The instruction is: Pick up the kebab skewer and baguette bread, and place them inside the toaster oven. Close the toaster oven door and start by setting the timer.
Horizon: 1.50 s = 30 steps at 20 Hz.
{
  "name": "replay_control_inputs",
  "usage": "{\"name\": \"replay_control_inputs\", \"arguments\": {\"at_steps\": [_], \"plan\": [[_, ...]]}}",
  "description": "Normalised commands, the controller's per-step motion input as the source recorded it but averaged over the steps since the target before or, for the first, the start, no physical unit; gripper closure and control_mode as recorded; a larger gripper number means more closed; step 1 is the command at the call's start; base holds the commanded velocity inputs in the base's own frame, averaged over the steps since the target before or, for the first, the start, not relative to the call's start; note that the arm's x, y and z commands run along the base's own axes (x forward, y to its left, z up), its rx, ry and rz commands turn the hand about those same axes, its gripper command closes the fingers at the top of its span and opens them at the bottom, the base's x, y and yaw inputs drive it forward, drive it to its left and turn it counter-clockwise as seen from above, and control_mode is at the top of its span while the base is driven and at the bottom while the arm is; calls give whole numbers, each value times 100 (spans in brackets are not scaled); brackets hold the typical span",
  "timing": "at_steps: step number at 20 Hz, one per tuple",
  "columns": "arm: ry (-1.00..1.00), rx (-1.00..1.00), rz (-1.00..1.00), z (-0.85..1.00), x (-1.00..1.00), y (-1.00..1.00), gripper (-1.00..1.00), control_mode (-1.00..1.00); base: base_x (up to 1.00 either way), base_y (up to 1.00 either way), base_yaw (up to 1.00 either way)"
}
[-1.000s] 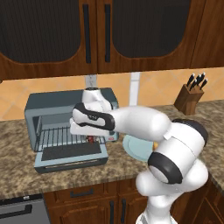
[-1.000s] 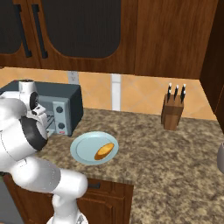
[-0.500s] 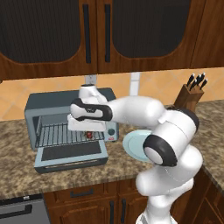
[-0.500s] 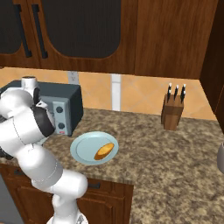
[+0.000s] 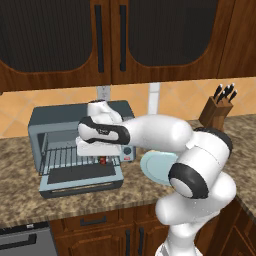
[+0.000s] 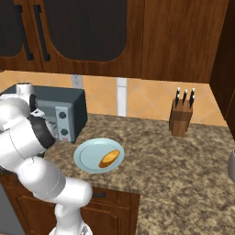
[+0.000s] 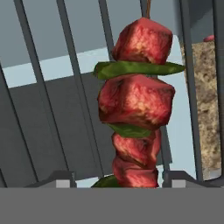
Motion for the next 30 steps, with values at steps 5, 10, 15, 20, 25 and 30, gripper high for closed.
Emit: {"name": "replay_control_inputs", "arguments": {"at_steps": [5, 10, 15, 20, 25, 30], "plan": [[0, 0, -2, -12, -62, -22, -100, -100, 0, 0, 0], [-3, 1, -2, 83, -46, -55, -100, -100, 0, 0, 0], [-1, 0, -8, 41, -67, -93, -100, -100, 0, 0, 0], [0, 0, -13, 0, -66, -100, -100, -100, 0, 0, 0], [0, -3, -17, 0, -24, -100, -100, -100, 0, 0, 0], [0, -5, -12, 0, 3, -100, -100, -100, 0, 0, 0]]}}
